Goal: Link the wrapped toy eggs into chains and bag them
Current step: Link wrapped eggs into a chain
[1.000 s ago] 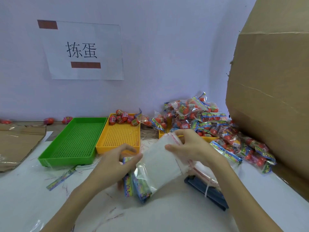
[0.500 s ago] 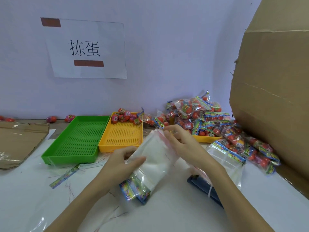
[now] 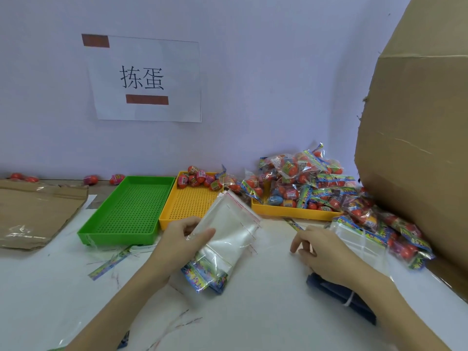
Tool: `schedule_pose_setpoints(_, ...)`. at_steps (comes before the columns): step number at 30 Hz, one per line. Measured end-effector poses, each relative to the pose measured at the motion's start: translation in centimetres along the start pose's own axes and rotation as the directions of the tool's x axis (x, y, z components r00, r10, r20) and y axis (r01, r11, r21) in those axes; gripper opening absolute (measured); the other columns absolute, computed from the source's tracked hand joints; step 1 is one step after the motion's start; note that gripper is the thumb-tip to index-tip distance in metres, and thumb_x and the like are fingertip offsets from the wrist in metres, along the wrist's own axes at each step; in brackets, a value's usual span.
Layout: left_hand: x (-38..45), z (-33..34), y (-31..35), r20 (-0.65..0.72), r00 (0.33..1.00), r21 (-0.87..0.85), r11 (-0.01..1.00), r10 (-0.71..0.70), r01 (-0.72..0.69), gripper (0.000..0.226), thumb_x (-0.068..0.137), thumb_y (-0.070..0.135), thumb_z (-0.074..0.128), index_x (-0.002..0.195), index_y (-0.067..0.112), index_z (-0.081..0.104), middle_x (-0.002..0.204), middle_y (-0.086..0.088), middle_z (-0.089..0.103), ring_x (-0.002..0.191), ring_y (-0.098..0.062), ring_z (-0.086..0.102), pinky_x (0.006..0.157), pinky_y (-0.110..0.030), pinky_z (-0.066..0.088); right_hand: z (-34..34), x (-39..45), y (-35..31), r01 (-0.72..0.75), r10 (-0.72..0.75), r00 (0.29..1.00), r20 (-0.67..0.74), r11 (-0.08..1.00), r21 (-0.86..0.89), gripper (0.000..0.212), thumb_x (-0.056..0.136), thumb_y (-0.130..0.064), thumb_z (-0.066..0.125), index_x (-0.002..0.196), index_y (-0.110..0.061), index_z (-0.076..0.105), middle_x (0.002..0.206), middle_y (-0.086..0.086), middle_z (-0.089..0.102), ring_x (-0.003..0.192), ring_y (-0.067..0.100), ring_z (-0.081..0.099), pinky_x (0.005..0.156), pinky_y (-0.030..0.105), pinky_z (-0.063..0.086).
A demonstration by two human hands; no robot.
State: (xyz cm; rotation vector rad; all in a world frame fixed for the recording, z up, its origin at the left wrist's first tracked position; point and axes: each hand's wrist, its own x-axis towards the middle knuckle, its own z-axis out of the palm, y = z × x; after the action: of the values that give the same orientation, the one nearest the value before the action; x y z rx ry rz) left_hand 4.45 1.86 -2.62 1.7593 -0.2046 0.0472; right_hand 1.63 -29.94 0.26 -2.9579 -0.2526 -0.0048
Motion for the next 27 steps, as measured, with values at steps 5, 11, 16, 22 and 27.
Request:
schedule_pose_setpoints(5, 0.0, -0.2, 0.2, -0.014, 1.000, -0.007, 1.000, -0.015, 0.015, 0.005, 0.096, 0.018, 0.075, 0.097, 0.021, 0.078, 0.084, 0.005, 0.076, 0.066, -0.007, 0.065, 0.053, -0.024, 0.052, -1.1, -0.2, 0.9, -0.042, 0.048, 0.989, 0.140, 0.998, -0.046, 0.024, 0.099, -0.019, 0.058, 0.098, -0.043, 0.059, 0.095, -0.014, 0.057, 0.086, 0.005, 0.053, 0.073, 0.019, 0.047)
schedule_pose_setpoints(11, 0.1, -0.2, 0.5, -0.025, 1.000, -0.064, 0.998, -0.009, 0.008, 0.008, 0.095, 0.018, 0.076, 0.096, 0.024, 0.080, 0.093, 0.003, 0.080, 0.081, -0.007, 0.073, 0.064, -0.020, 0.057, -1.3, 2.3, -2.1, -0.098, 0.092, 0.995, 0.048, 0.986, 0.134, 0.020, 0.101, -0.040, 0.059, 0.119, -0.030, 0.060, 0.100, -0.015, 0.062, 0.088, 0.004, 0.061, 0.078, 0.019, 0.054)
schedule_pose_setpoints(16, 0.0, 0.1, 0.6, -0.062, 0.997, -0.280, 0.960, -0.039, 0.020, 0.017, 0.087, 0.027, 0.082, 0.102, 0.019, 0.081, 0.098, -0.006, 0.081, 0.087, -0.023, 0.079, 0.067, -0.026, 0.061, -0.1, 4.9, -8.5, -0.121, 0.000, 0.991, 0.132, 0.390, 0.913, 0.059, 0.091, -0.060, 0.058, 0.129, -0.016, 0.060, 0.108, -0.003, 0.078, 0.096, 0.015, 0.075, 0.083, 0.030, 0.062)
schedule_pose_setpoints(22, 0.6, 0.0, 0.9, -0.047, 0.995, -0.364, 0.929, -0.091, 0.067, 0.034, 0.097, 0.053, 0.057, 0.103, 0.031, 0.082, 0.106, -0.009, 0.080, 0.098, -0.025, 0.077, 0.082, -0.040, 0.060, 3.0, 5.5, -11.2, -0.073, 0.007, 0.997, 0.074, -0.042, 0.996, 0.040, 0.094, -0.018, 0.072, 0.132, -0.010, 0.062, 0.117, 0.006, 0.076, 0.104, 0.026, 0.075, 0.074, 0.035, 0.063)
schedule_pose_setpoints(27, 0.3, 0.2, 0.4, -0.182, 0.927, 0.240, 0.929, 0.327, -0.281, 0.026, 0.094, 0.016, 0.076, 0.118, 0.024, 0.071, 0.110, 0.007, 0.071, 0.084, -0.014, 0.072, 0.073, -0.027, 0.059, 2.8, 5.3, -10.0, -0.005, 0.162, 0.987, 0.013, -0.051, 0.999, 0.037, 0.093, -0.018, 0.073, 0.128, -0.013, 0.064, 0.113, 0.003, 0.078, 0.097, 0.024, 0.077, 0.068, 0.034, 0.062)
